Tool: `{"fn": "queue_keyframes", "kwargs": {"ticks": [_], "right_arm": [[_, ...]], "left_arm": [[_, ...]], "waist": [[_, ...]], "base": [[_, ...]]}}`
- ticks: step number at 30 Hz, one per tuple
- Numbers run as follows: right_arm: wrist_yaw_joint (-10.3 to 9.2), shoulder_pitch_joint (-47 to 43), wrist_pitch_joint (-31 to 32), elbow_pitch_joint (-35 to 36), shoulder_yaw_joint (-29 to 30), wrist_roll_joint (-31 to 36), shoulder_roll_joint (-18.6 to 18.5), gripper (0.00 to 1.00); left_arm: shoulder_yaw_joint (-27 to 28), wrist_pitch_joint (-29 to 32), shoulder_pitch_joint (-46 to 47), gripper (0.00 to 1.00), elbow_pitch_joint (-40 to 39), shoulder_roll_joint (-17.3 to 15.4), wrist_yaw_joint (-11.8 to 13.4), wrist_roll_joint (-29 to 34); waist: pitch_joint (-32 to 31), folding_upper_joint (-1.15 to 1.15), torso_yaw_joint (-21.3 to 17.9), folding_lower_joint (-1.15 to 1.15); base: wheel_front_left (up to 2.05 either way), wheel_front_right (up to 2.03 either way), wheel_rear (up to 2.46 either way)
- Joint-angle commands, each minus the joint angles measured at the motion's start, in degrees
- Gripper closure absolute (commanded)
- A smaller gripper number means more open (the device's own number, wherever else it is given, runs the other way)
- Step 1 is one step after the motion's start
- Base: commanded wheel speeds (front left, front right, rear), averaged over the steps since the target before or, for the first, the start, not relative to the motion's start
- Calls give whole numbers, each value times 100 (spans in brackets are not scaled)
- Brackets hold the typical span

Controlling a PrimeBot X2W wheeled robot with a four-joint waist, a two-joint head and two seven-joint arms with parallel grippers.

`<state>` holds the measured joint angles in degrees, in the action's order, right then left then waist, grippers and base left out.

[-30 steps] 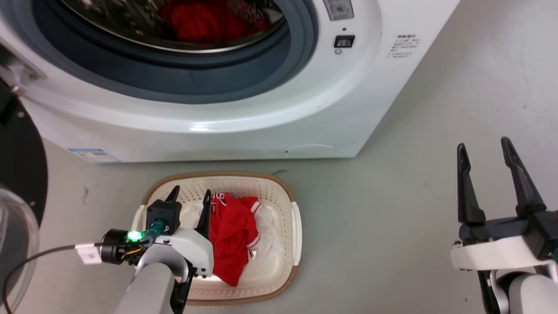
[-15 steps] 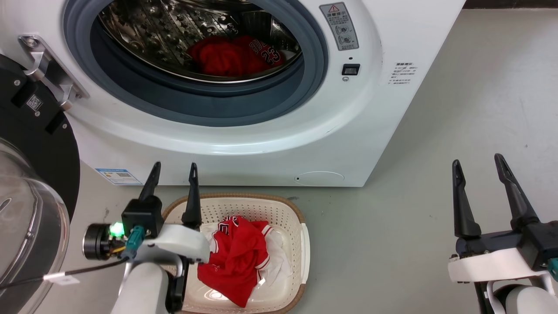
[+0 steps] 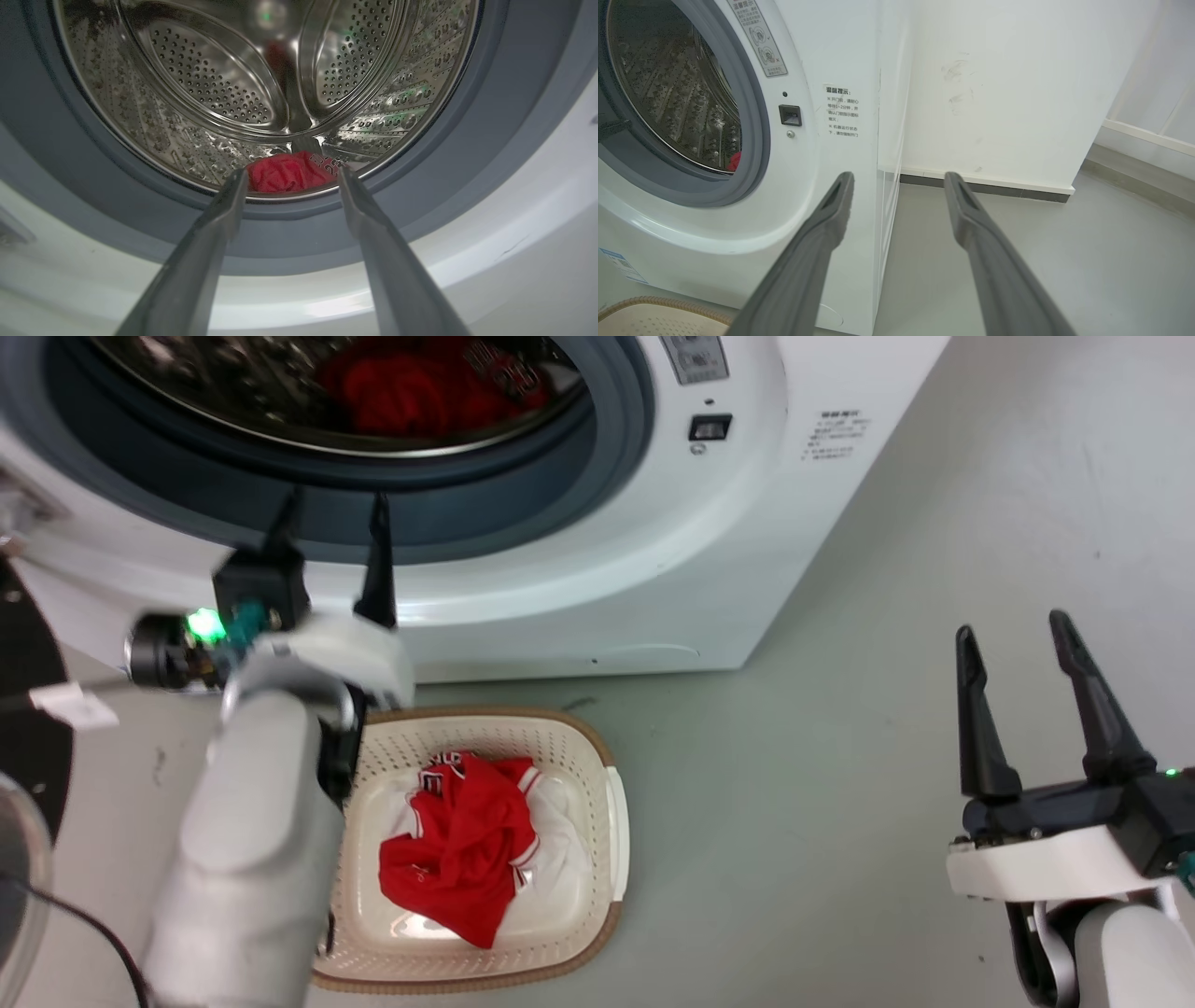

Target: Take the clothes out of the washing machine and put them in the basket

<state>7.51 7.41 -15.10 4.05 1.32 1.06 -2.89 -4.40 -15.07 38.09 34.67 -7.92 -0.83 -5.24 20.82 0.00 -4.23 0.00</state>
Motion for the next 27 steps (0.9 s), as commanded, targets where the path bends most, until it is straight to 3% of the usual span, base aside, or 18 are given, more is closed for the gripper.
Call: {"fn": "queue_keyframes", "kwargs": {"ticks": [1,12,27], "right_arm": [[-5,111,-10,30,-4,-42,4,0],[-5,657,-10,157,-90,-226,6,0],[-4,1057,-10,312,-269,-622,6,0]], "left_arm": [[14,-15,241,0,141,-70,-30,44],[-223,607,2893,0,2059,-723,-263,332],[-485,2588,5341,0,3474,-1507,-616,303]], "waist": [[267,0,-183,0],[1399,0,-647,0],[2341,0,-1301,0]], "base": [[0,0,0],[0,0,0],[0,0,0]]}}
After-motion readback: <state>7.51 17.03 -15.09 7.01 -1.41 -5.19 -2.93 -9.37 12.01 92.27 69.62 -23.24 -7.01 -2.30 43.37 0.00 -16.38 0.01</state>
